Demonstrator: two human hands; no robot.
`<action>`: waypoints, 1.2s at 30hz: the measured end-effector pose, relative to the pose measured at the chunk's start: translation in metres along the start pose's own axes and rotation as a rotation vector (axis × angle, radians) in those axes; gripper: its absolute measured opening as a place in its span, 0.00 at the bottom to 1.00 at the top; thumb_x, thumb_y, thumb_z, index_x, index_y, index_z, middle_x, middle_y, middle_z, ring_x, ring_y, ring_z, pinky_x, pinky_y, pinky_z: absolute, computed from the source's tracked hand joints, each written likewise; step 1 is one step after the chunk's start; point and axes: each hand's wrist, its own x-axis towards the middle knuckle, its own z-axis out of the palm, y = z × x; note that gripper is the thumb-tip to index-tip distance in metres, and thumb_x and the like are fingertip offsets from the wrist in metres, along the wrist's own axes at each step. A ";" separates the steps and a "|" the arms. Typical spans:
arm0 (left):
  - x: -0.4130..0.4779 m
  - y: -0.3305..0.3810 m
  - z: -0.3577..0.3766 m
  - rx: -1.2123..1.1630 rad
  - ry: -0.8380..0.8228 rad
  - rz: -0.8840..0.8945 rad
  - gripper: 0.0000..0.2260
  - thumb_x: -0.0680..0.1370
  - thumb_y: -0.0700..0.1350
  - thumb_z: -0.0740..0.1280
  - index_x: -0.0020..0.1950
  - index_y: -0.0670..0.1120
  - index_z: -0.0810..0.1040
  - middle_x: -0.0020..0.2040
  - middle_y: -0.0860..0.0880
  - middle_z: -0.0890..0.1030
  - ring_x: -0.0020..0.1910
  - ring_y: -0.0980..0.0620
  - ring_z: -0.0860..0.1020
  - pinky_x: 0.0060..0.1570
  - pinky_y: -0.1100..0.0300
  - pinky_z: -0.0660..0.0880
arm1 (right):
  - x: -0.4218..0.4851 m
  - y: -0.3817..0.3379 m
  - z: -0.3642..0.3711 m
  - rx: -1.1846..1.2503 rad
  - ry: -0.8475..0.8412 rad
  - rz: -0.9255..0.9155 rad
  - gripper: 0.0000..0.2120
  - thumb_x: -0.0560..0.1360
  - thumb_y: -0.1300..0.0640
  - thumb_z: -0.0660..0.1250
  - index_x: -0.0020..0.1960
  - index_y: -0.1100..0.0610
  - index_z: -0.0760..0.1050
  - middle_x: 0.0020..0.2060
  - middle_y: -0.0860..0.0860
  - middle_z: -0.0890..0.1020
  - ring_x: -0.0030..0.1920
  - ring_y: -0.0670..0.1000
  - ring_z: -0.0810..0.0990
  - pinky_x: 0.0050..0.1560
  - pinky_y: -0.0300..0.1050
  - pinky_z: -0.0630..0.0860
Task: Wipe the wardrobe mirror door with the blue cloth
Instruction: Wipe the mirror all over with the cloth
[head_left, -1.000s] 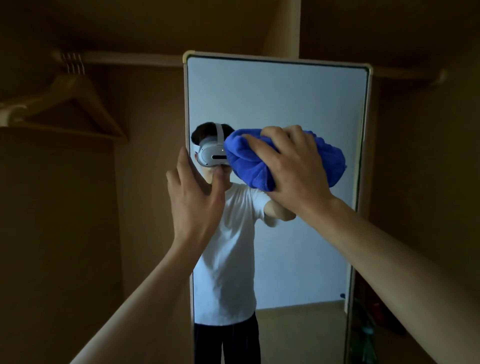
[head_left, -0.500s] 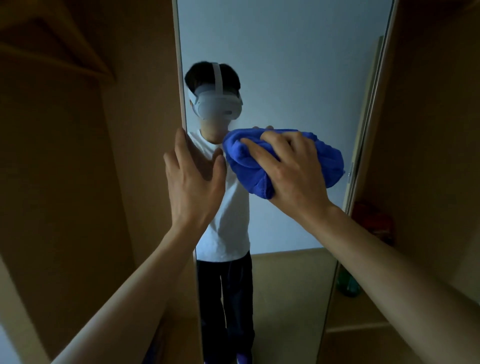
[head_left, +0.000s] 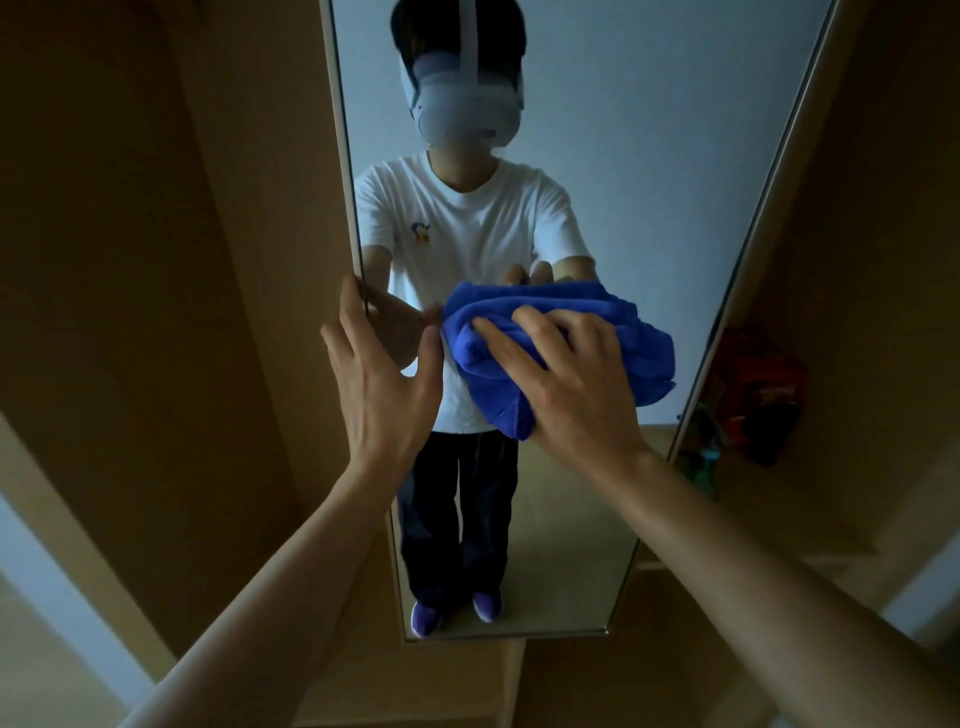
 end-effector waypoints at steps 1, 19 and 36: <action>-0.003 -0.004 0.002 -0.007 0.005 0.000 0.38 0.79 0.52 0.71 0.83 0.50 0.53 0.69 0.46 0.66 0.65 0.50 0.71 0.59 0.52 0.75 | -0.007 -0.002 0.002 0.008 -0.008 0.002 0.23 0.78 0.57 0.68 0.72 0.50 0.73 0.64 0.54 0.78 0.57 0.60 0.74 0.58 0.58 0.70; -0.101 -0.108 0.021 0.016 -0.167 -0.263 0.41 0.78 0.53 0.71 0.83 0.55 0.48 0.71 0.52 0.65 0.71 0.49 0.69 0.68 0.44 0.72 | -0.136 -0.061 0.039 -0.002 -0.242 0.005 0.24 0.79 0.57 0.66 0.75 0.50 0.71 0.64 0.54 0.79 0.58 0.58 0.71 0.59 0.55 0.72; -0.175 -0.188 0.034 0.061 -0.324 -0.416 0.41 0.78 0.49 0.73 0.83 0.52 0.50 0.76 0.53 0.60 0.68 0.72 0.59 0.60 0.78 0.59 | -0.268 -0.112 0.095 0.076 -0.398 0.030 0.21 0.81 0.55 0.64 0.74 0.49 0.71 0.63 0.53 0.72 0.57 0.57 0.72 0.59 0.54 0.69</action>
